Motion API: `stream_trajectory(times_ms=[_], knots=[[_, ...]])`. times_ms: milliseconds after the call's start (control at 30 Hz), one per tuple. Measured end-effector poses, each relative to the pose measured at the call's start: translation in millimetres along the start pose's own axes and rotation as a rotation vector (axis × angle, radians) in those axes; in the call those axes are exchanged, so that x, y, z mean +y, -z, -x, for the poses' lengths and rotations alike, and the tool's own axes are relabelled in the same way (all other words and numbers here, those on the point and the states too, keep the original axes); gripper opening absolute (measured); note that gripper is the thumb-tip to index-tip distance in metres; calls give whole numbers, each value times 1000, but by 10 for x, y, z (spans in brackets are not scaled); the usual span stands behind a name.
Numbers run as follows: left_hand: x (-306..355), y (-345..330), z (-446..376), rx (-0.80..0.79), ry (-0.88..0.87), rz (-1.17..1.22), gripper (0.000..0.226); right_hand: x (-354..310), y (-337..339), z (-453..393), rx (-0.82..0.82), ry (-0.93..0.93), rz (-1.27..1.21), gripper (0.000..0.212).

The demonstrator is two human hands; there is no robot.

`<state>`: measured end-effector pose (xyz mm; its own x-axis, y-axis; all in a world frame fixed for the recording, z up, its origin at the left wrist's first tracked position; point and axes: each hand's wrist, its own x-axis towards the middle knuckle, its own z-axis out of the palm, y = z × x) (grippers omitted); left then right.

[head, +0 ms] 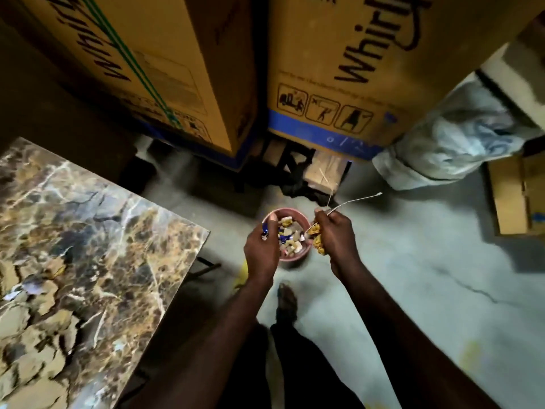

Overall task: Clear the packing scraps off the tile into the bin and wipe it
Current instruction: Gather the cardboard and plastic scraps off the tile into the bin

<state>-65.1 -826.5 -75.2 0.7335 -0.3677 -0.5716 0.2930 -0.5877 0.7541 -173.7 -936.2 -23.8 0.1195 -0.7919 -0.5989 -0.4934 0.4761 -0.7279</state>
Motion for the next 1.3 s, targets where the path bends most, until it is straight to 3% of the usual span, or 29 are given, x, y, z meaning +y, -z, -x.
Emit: stream_trajectory(times_ms=[300, 433, 767, 833, 1033, 1300], knots=[[-1097, -867, -1228, -100, 72, -153, 52, 1416, -809, -1233, -160, -144, 307, 22], [-1580, -1144, -1820, -138, 101, -196, 30, 1947, -1204, -1859, -184, -143, 433, 38], [-2945, -1597, -2894, -224, 154, -207, 41, 2877, -1826, -3039, -178, -196, 446, 65], [-2957, -1578, -2889, -230, 121, -241, 47, 3014, -1850, -3153, -146, -190, 434, 71], [-3250, -1567, -2959, -242, 161, -294, 65, 3202, -1722, -3182, -175, -205, 547, 55], [-3034, -1368, -2520, -255, 194, -241, 33, 2942, -1463, -2717, -205, -175, 616, 41]])
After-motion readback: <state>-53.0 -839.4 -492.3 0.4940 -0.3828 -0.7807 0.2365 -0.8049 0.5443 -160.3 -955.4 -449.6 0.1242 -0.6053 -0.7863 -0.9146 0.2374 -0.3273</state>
